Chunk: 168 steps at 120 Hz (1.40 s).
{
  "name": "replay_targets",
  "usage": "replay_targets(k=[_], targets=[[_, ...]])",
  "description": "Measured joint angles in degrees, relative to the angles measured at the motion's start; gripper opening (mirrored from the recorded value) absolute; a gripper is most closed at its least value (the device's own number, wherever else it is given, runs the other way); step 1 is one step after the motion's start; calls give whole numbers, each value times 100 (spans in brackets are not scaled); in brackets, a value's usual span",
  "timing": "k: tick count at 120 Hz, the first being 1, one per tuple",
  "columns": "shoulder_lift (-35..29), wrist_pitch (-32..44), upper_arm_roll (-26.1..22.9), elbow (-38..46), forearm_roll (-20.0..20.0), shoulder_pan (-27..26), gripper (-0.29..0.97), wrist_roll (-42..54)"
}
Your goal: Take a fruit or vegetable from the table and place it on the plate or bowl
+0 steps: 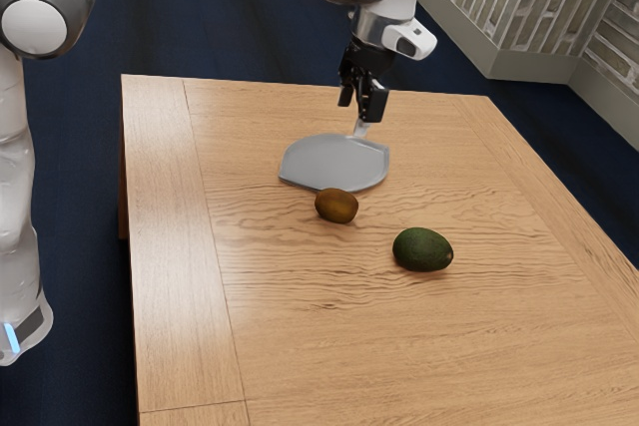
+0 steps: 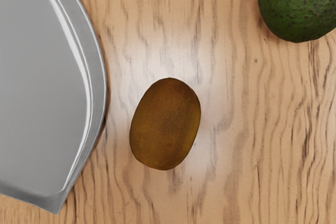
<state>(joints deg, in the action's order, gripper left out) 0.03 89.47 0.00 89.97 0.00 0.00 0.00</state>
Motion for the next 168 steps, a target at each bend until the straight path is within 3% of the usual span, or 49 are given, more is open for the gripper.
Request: replay_targets(k=[6, 11, 29, 45, 71, 85, 127, 168], targets=[[1029, 60, -221, -1271, 48, 226, 68, 164], [1512, 107, -231, -1858, 50, 425, 68, 327], [2454, 266, 115, -2313, -470, 735, 68, 1009], [2111, 346, -223, -1735, -676, 744, 68, 1482], [882, 792, -453, 584, -786, 749, 68, 2029], [512, 1006, -643, 1233, -823, 746, 67, 2241], [399, 1216, -739, 1480, -809, 751, 68, 2665], [384, 604, -322, 1475, -101, 682, 68, 2906]])
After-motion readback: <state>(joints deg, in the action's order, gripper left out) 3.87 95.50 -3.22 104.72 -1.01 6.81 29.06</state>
